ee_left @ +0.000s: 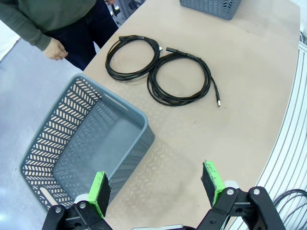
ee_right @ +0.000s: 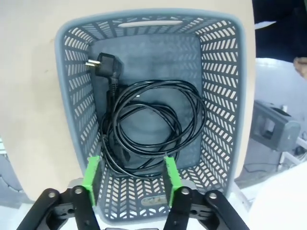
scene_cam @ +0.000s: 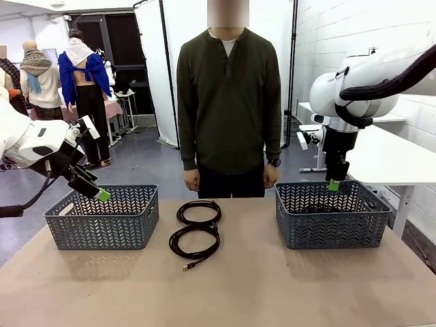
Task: Organize the cables according to human instructions.
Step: Pick up a bundle of cables and place it in the basket indicated by the human.
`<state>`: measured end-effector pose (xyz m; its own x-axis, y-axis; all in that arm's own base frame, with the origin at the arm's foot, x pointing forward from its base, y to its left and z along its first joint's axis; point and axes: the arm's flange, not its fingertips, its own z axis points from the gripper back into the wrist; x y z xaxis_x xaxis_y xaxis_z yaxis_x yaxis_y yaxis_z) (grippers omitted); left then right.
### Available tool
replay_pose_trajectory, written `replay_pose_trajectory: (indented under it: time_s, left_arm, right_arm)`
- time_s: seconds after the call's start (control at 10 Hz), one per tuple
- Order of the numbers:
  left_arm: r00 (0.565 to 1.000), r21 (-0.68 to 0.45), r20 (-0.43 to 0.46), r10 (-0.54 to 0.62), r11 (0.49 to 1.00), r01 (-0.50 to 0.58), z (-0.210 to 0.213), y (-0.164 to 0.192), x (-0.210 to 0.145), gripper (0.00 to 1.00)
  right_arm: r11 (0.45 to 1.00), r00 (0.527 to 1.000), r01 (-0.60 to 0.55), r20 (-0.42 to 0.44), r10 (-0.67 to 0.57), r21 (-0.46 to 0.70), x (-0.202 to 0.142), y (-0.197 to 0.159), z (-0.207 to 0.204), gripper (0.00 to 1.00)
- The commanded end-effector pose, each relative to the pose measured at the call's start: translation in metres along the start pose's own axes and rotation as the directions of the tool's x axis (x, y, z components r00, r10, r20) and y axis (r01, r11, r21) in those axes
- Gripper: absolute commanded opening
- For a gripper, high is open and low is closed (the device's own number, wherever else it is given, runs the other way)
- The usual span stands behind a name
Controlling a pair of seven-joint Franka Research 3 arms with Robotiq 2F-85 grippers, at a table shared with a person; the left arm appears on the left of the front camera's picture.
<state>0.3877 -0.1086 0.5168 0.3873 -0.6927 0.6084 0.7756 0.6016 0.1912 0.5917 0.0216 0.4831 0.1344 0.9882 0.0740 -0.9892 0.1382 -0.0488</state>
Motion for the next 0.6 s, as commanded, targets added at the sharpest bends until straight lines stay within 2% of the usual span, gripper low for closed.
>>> replay_pose_trajectory:
  time_s: [0.0,0.5]
  left_arm:
    - [1.000,-0.011,0.008,-0.004,1.000,0.004,-0.0008,0.0026,-0.0022,1.00]
    - [1.000,-0.011,0.008,-0.004,1.000,0.004,-0.0008,0.0026,-0.0022,1.00]
  right_arm:
    - [1.000,1.000,-0.015,0.025,0.015,0.005,0.0014,-0.0045,0.0037,1.00]
    - [0.999,1.000,-0.018,0.019,0.017,0.036,0.0013,-0.0086,0.0047,1.00]
